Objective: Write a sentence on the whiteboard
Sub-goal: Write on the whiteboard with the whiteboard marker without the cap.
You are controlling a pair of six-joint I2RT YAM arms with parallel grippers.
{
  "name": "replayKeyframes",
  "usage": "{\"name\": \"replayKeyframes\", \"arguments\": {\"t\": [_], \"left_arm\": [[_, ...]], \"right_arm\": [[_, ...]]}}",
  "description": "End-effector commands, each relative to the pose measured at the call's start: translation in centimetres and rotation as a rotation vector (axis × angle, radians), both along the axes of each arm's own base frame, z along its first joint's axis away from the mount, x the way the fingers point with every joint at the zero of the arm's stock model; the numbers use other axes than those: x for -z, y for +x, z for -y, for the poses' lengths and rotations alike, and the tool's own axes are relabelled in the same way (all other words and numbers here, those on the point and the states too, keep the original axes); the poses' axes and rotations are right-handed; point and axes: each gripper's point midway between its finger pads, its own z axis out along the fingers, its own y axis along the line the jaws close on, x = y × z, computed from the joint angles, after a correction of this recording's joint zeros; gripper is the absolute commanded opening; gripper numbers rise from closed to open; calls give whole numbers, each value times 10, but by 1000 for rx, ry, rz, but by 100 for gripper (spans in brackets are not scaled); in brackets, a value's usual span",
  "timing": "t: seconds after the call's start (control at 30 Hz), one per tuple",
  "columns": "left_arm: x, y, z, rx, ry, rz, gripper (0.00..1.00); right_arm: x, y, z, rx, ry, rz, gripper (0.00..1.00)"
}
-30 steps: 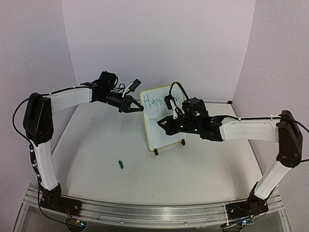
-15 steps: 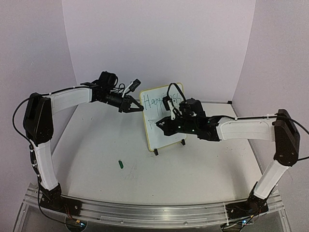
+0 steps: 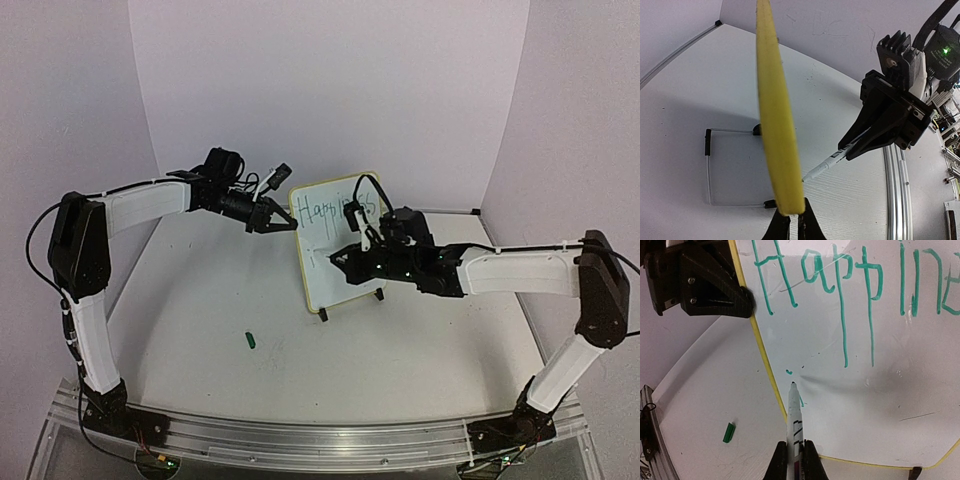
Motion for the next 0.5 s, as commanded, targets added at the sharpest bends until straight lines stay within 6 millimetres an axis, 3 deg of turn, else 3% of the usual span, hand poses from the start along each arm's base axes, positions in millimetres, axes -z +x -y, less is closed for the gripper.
{"name": "replayKeyframes", "arguments": {"t": [0.0, 0.47], "left_arm": [[17, -15, -3, 6, 63, -90, 0], [17, -15, -3, 6, 64, -88, 0]], "right_arm": [[-15, 3, 2, 19, 31, 39, 0], [-7, 14, -5, 35, 4, 35, 0]]}}
